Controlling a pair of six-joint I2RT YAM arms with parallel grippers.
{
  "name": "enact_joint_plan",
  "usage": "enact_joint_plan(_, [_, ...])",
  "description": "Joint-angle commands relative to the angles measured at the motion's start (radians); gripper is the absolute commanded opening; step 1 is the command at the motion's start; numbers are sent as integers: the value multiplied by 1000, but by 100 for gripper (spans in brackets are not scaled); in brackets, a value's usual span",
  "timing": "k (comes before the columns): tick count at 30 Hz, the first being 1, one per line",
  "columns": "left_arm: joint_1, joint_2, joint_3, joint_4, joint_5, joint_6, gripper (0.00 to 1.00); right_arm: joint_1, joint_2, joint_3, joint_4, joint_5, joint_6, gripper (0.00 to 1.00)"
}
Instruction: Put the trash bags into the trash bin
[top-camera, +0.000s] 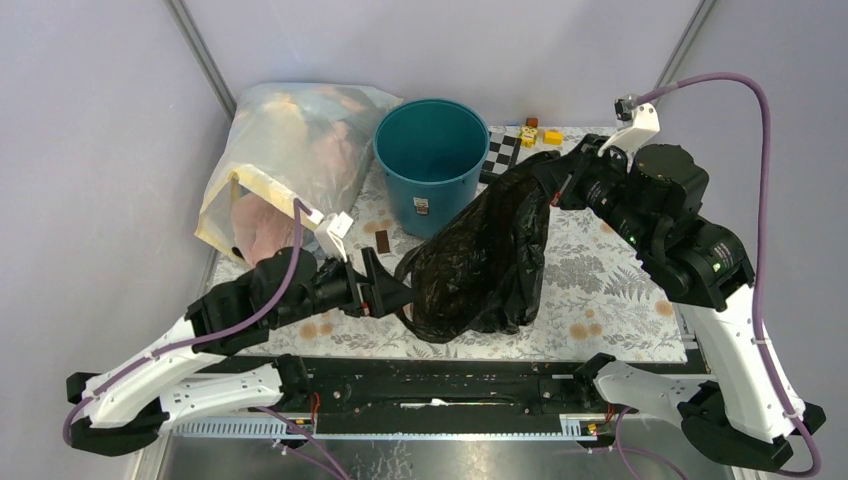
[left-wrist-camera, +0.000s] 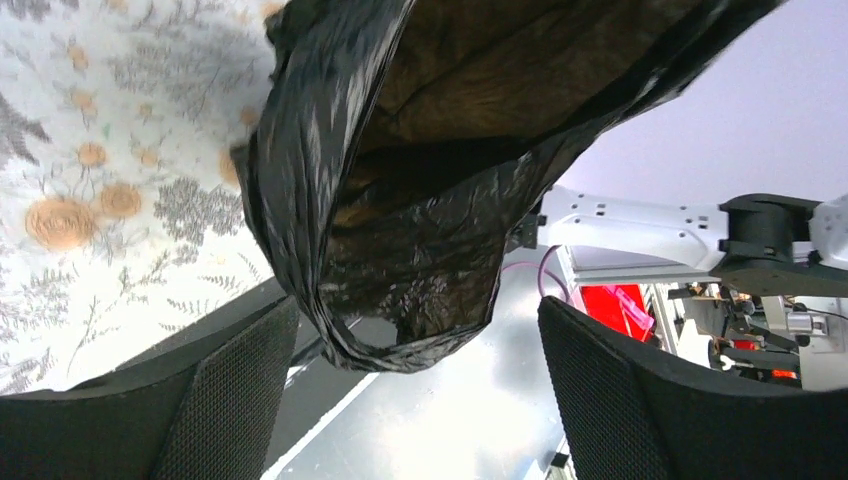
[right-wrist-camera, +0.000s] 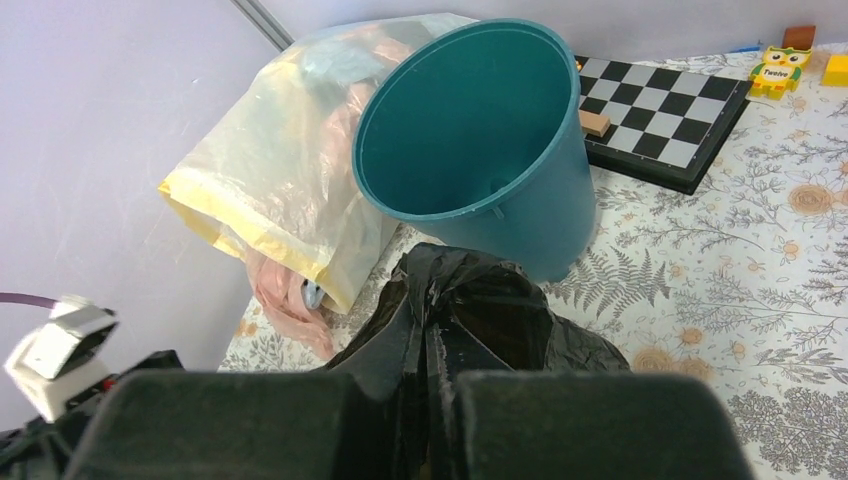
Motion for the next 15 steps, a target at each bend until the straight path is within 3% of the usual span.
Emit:
enact_joint_plan(1, [-1, -53, -135, 144, 51, -90, 90, -1, -8, 7, 20, -19, -8, 0])
enact_joint_plan(3, [-2, -50, -186, 190, 63, -93, 85, -2, -6, -7, 21, -35, -3, 0])
enact_joint_plan(6, [-1, -29, -200, 182, 31, -81, 66, -1, -8, -19, 23, -44, 1, 0])
enact_joint_plan(10, [-2, -23, -179, 109, -135, -57, 10, -1, -17, -22, 24, -37, -7, 0])
enact_joint_plan(13, [-1, 6, -160, 87, -191, -28, 0, -2, -21, -5, 19, -24, -20, 0])
enact_joint_plan(15, [-2, 32, -136, 76, -209, -9, 0, -1, -18, 19, 9, -11, -33, 0])
